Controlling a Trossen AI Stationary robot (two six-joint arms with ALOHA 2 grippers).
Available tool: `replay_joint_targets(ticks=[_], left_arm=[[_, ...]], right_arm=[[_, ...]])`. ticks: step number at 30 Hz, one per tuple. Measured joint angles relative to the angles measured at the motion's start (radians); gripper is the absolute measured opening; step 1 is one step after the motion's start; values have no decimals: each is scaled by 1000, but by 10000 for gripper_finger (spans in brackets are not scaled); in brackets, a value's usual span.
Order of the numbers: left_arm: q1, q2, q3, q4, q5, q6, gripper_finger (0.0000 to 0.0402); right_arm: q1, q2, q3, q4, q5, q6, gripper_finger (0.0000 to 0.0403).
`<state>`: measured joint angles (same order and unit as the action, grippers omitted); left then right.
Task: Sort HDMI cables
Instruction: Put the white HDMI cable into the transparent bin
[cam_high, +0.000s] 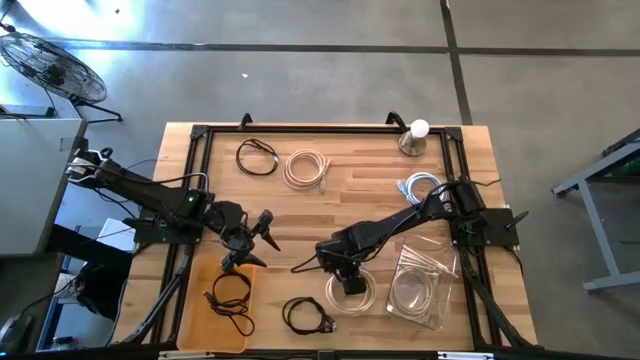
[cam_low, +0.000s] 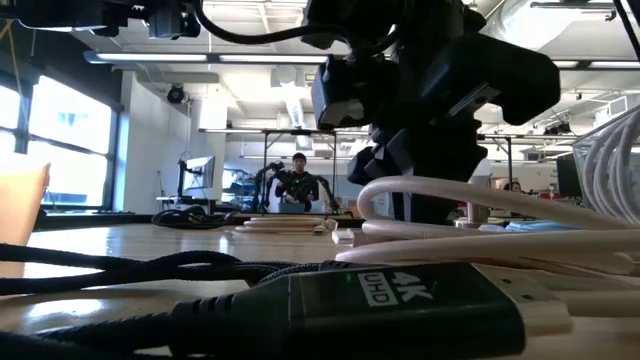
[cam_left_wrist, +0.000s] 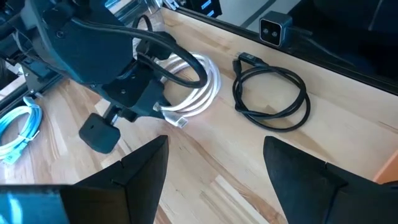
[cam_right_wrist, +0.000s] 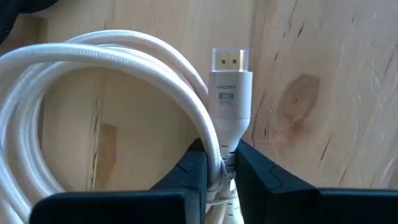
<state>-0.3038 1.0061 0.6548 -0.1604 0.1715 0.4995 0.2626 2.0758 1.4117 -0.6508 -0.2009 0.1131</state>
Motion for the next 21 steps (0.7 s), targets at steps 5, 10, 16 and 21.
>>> replay_joint_targets(ticks=[5, 10, 16, 21], left_arm=[[0, 0, 0, 0, -3, 0, 257], [0, 0, 0, 0, -4, 0, 257], [0, 0, 0, 0, -4, 0, 257], [0, 0, 0, -12, -7, 0, 257]], right_arm=[[6, -10, -1, -9, 30, -12, 43], [25, -64, 3, -84, 177, -16, 43], [80, -148, 104, -295, 438, 38, 43], [161, -210, 253, -466, 624, 111, 43]])
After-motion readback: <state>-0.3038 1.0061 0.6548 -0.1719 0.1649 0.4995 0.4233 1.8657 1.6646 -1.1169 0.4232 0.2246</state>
